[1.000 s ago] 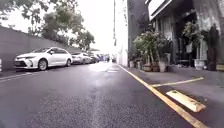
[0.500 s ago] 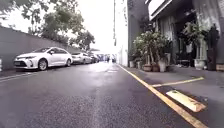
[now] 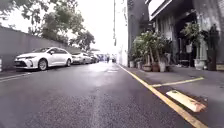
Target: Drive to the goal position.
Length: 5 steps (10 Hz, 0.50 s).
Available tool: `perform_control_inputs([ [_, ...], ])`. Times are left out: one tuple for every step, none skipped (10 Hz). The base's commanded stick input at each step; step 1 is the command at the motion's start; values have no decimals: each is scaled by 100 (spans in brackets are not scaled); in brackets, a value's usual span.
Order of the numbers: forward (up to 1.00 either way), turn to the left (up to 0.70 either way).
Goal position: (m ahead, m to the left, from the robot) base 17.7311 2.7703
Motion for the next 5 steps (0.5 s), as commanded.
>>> perform_control_inputs([
  [3,1],
  [3,1],
  [3,1],
  [3,1],
  [3,1],
])
